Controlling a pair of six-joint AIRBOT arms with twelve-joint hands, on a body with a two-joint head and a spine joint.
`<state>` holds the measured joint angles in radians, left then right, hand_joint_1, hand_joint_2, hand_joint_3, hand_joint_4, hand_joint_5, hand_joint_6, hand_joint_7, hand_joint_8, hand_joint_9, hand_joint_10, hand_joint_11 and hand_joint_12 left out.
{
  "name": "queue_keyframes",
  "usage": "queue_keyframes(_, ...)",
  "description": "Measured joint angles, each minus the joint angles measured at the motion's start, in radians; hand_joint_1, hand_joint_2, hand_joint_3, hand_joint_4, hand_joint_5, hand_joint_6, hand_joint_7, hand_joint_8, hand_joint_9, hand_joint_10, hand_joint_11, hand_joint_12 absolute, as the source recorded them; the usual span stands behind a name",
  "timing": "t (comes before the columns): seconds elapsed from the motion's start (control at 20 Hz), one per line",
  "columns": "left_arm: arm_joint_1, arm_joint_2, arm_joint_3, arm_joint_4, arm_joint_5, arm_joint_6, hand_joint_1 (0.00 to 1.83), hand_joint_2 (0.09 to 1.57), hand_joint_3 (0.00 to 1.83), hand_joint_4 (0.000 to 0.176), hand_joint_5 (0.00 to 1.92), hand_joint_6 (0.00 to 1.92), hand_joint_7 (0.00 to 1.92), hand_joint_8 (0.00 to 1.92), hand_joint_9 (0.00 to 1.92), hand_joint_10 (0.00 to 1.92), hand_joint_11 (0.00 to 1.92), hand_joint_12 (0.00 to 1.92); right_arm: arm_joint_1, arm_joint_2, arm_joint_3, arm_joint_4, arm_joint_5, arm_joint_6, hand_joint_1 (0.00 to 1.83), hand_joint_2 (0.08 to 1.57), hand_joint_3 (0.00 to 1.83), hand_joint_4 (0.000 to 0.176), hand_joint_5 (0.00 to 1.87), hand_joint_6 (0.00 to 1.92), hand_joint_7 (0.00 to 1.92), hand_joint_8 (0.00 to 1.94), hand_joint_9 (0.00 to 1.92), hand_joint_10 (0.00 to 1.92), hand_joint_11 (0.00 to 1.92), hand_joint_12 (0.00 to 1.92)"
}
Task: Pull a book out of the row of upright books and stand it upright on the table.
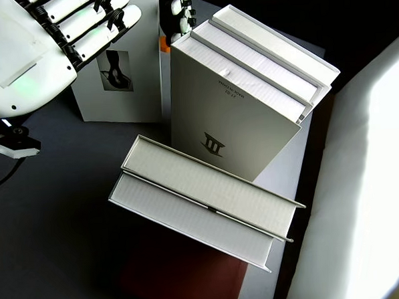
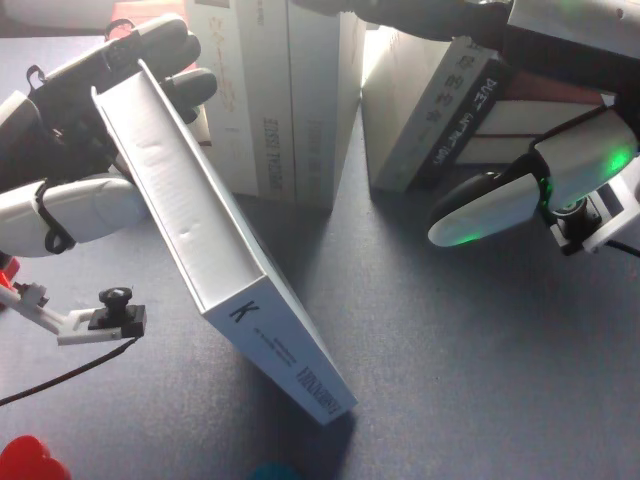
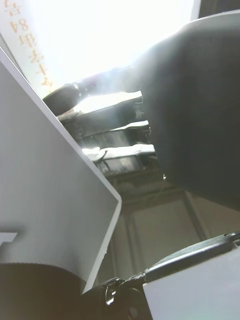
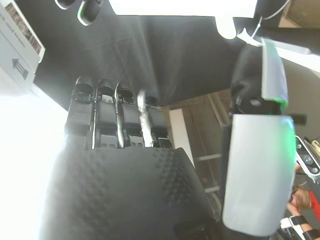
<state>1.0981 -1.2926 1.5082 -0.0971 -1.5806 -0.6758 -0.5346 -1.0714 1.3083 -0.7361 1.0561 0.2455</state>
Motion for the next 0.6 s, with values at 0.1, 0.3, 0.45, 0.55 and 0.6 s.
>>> queue_keyframes(0.1,0.000,0.000,0.000,0.000,0.000,0.000,0.94,0.77,0.00,0.038,0.51,0.01,0.42,0.01,0.59,0.01,0.07,1.43,-0.001,0.019,-0.010,0.008,0.000,-0.011,0.64,0.89,0.01,0.086,0.00,0.00,0.00,0.00,0.00,0.00,0.00,0.00)
queue_keyframes(0.3,0.000,0.000,0.002,0.000,0.001,0.000,0.92,0.74,0.00,0.051,0.52,0.01,0.47,0.01,0.61,0.01,0.10,1.42,-0.010,0.038,-0.017,0.038,0.000,-0.037,0.72,0.86,0.00,0.064,0.00,0.00,0.00,0.00,0.00,0.00,0.00,0.00)
queue_keyframes(0.45,0.000,-0.007,0.013,-0.005,0.000,0.000,0.94,0.76,0.00,0.040,0.54,0.01,0.50,0.01,0.63,0.02,0.10,1.45,-0.020,0.045,-0.031,0.035,-0.002,-0.048,0.72,0.85,0.00,0.111,0.00,0.00,0.00,0.00,0.00,0.00,0.00,0.00)
queue_keyframes(0.55,0.000,-0.016,0.013,-0.021,0.001,0.000,0.91,0.77,0.01,0.035,0.51,0.00,0.48,0.00,0.61,0.01,0.07,1.43,-0.022,0.053,-0.039,0.041,0.002,-0.052,0.74,0.84,0.00,0.089,0.00,0.00,0.00,0.00,0.00,0.00,0.05,0.02)
queue_keyframes(0.6,0.000,-0.020,0.014,-0.018,0.000,0.000,0.89,0.78,0.01,0.025,0.50,0.00,0.45,0.00,0.60,0.00,0.06,1.41,-0.022,0.056,-0.042,0.041,0.002,-0.058,0.74,0.85,0.00,0.089,0.00,0.00,0.00,0.00,0.00,0.00,0.07,0.03)
